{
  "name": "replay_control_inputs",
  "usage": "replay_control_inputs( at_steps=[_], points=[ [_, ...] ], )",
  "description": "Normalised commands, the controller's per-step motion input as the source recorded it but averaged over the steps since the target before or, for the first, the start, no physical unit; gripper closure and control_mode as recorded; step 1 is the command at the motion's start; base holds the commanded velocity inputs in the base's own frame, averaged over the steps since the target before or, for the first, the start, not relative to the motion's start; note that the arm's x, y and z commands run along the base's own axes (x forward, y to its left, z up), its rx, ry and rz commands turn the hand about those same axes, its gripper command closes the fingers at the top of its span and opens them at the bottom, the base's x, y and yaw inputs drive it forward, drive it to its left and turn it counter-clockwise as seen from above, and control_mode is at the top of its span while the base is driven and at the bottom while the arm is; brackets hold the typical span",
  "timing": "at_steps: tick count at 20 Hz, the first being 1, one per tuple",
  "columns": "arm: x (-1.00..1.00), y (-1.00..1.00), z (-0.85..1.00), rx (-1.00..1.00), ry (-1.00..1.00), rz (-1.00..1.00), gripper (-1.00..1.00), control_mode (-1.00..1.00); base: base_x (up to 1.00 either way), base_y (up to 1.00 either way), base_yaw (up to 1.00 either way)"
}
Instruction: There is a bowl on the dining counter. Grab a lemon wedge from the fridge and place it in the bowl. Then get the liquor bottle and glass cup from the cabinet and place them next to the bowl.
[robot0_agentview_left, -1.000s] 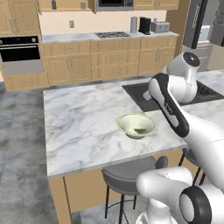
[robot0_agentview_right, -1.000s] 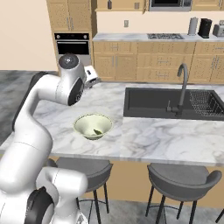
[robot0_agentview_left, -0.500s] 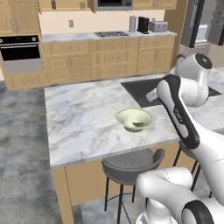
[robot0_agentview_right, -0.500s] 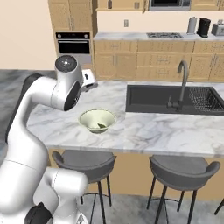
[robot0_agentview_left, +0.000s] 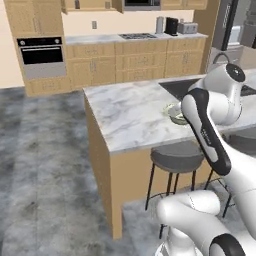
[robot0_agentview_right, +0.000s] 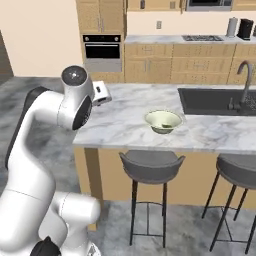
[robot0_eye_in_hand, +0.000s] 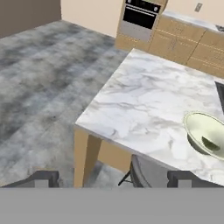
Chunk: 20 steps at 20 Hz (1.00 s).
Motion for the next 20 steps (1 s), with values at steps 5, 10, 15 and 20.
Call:
replay_control_inputs(
  at_steps=[5, 10, 15, 20],
  points=[
    [0.0, 0.0, 0.0, 0.0, 0.0, 0.0, -1.0, 1.0, -0.12, 1.0, -0.02],
    [0.0, 0.0, 0.0, 0.0, 0.0, 0.0, -1.0, 1.0, 0.24, 1.0, -0.1],
    [0.0, 0.0, 0.0, 0.0, 0.0, 0.0, -1.0, 1.0, 0.82, 1.0, -0.16],
    [0.0, 0.0, 0.0, 0.0, 0.0, 0.0, -1.0, 1.0, 0.99, 0.97, -0.15]
  ],
)
